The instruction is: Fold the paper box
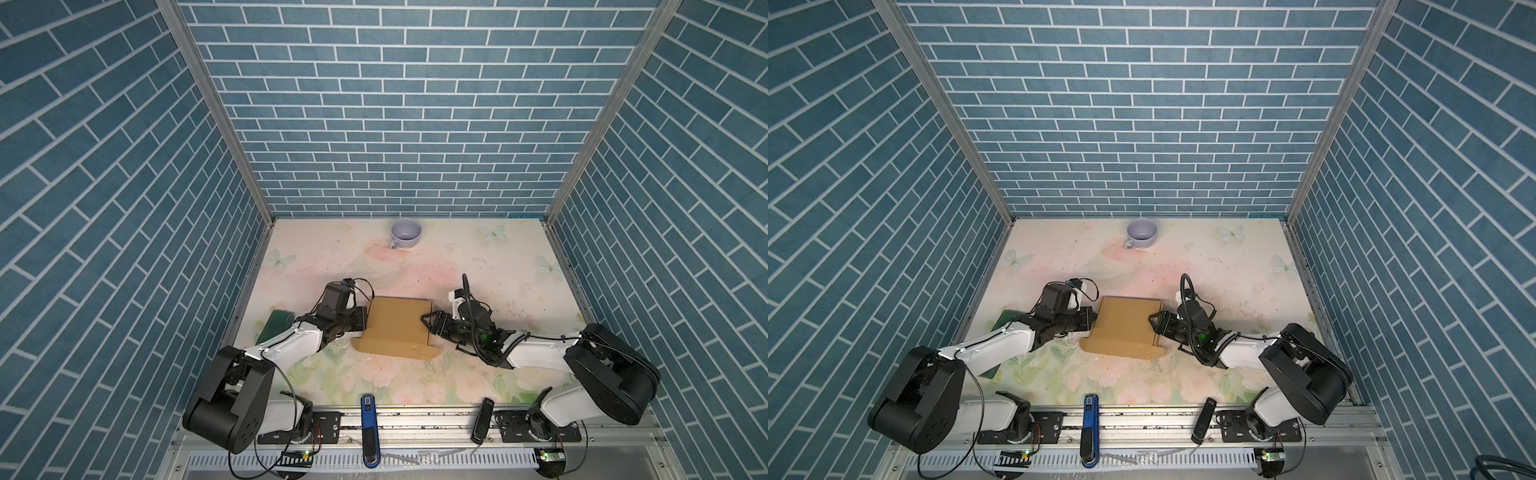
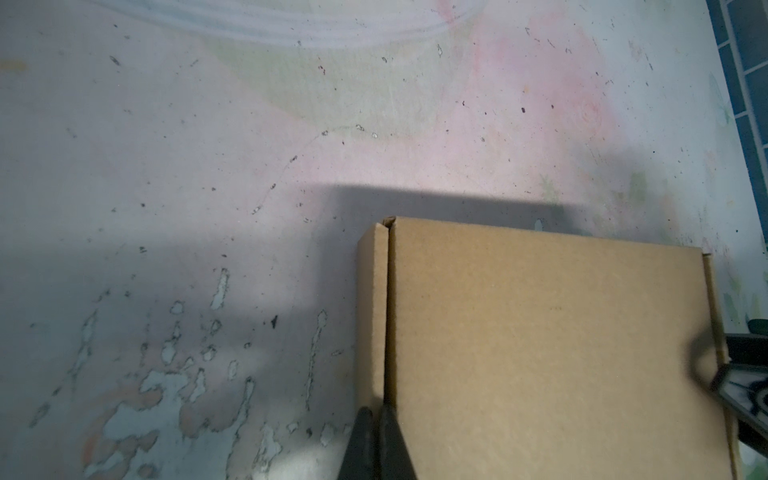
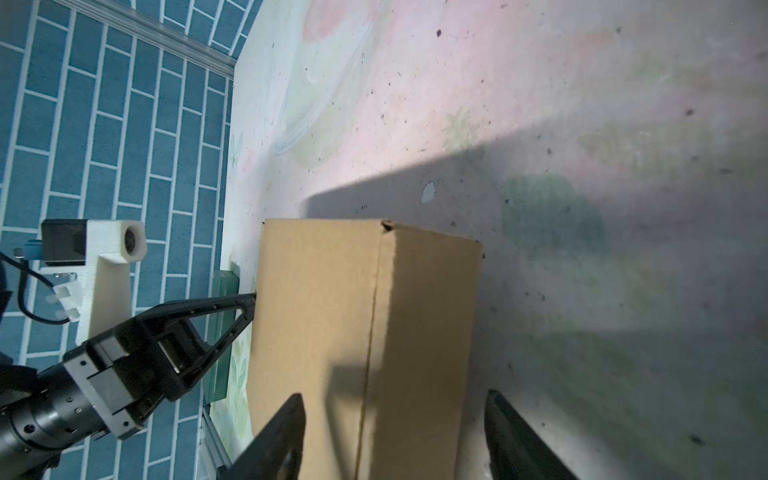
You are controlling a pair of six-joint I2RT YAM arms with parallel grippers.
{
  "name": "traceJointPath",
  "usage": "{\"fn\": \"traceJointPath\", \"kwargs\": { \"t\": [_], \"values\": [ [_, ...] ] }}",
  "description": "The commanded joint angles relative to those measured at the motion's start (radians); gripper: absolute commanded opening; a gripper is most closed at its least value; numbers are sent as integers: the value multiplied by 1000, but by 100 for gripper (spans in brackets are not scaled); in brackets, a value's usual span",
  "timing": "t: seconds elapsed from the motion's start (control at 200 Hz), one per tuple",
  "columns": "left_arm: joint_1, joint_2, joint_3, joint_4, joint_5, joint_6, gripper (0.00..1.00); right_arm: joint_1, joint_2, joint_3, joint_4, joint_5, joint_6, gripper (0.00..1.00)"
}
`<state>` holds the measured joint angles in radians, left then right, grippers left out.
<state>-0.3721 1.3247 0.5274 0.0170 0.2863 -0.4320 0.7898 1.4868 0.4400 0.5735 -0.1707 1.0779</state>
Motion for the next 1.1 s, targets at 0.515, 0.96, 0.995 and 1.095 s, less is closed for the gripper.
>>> {"fn": "traceJointPath", "kwargs": {
  "t": [0.515, 0.96, 0.995, 1.095],
  "values": [
    [8, 39, 2, 6, -1, 25, 2, -5, 171, 89, 269, -148, 90, 66],
    [8, 20, 20, 2, 10, 27, 2, 17, 151, 169, 220, -156, 110, 64],
    [7, 19, 24, 1, 10, 27, 2, 21, 154, 178, 215, -157, 111, 64],
    [6, 20, 31, 5, 13, 20, 2, 30, 166, 194, 213, -152, 118, 63]
  ]
}}
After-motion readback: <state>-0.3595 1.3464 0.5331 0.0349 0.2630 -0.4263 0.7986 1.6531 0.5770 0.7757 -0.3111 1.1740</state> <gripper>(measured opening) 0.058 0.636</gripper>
